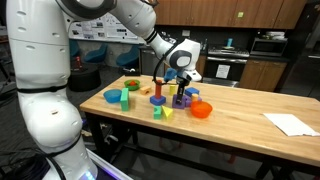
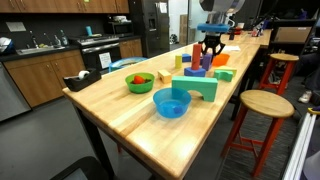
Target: Move the purple block on the left backwards and move the red and blue stacked blocks to the right then place the yellow cylinder in the purple block on the left.
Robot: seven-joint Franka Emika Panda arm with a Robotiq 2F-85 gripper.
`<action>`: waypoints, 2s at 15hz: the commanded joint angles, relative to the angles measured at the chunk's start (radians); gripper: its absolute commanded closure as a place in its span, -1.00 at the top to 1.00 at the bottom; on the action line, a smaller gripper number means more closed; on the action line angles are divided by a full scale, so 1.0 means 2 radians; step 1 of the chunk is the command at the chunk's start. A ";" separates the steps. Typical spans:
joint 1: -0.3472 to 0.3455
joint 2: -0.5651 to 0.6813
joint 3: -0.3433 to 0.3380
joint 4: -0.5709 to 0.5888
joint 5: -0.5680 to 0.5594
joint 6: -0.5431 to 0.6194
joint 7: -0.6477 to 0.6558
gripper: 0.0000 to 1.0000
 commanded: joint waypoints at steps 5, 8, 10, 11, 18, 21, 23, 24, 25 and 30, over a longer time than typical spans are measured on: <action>0.013 -0.046 0.013 0.005 0.068 0.000 -0.057 -0.70; 0.017 -0.053 0.020 0.011 0.113 0.010 -0.103 -0.70; 0.017 -0.055 0.021 0.012 0.142 0.017 -0.132 -0.70; 0.015 -0.054 0.021 0.011 0.158 0.025 -0.149 -0.70; -0.022 -0.007 0.008 -0.013 0.300 0.012 -0.308 0.79; -0.041 0.009 -0.004 -0.033 0.330 0.016 -0.356 1.00; -0.050 0.006 -0.011 -0.046 0.336 0.020 -0.379 1.00; -0.053 0.002 -0.015 -0.052 0.338 0.022 -0.387 1.00; -0.055 -0.005 -0.018 -0.059 0.336 0.025 -0.395 1.00; -0.053 -0.049 -0.029 -0.086 0.324 0.035 -0.415 1.00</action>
